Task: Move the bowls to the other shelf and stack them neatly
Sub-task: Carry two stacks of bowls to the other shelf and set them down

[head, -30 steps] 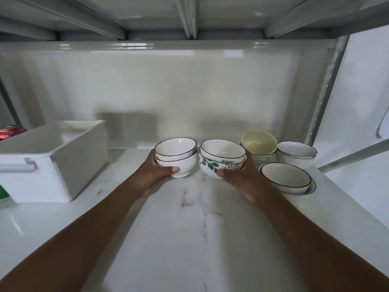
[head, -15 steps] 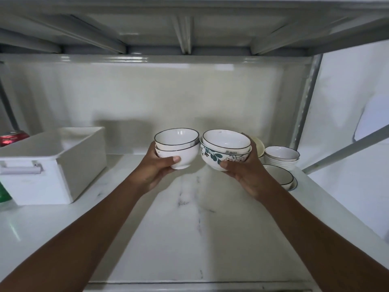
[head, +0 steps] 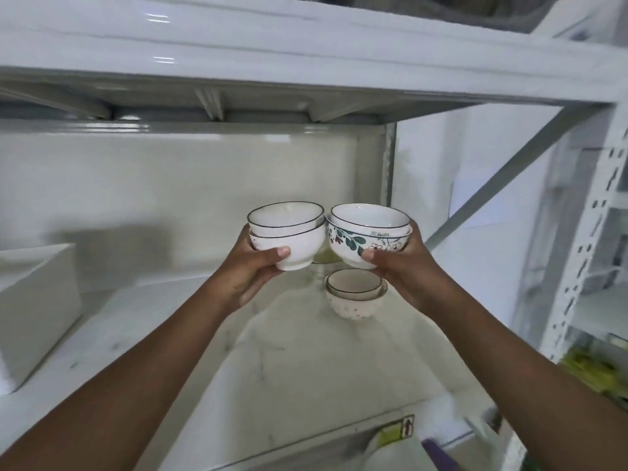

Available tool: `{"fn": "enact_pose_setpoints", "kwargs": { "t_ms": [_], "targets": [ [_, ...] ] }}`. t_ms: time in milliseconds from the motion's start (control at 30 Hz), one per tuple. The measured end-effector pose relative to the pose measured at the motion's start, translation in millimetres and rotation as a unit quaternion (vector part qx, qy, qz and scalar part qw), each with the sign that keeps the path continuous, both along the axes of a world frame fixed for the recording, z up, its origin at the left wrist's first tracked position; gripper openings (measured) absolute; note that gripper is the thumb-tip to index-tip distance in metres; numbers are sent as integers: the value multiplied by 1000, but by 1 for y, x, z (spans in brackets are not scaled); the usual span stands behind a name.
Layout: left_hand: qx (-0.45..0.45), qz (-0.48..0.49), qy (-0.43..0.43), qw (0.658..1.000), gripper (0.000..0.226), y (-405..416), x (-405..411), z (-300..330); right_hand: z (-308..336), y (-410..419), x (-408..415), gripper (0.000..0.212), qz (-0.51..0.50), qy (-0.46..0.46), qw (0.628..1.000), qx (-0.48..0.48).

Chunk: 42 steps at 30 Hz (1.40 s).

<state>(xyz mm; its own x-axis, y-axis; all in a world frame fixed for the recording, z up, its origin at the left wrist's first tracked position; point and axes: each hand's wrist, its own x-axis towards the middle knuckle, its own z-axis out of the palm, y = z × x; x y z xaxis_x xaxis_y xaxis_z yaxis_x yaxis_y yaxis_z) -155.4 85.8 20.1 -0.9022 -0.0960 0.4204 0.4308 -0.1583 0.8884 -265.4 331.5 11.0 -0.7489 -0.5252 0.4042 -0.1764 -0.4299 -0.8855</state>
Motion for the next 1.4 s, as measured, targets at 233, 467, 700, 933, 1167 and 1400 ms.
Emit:
{"fn": "enact_pose_setpoints", "kwargs": {
  "t_ms": [233,467,700,933,1167,1400],
  "targets": [
    [-10,-117,3,993,84,66,-25,4,7,87,19,108,-91,11,996,12],
    [-30,-193,-5,981,115,133,-44,9,13,169,58,81,-165,28,986,10],
    [-28,-256,-6,966,112,203,-55,15,16,247,76,89,-237,26,971,25],
    [-5,-310,0,951,90,291,-74,17,17,325,89,115,-294,13,955,35],
    [28,-360,-5,932,78,392,-102,15,16,411,94,112,-369,16,928,44],
    [15,-396,-16,918,96,478,-140,7,6,490,82,113,-416,-1,909,36]
  ]
}}
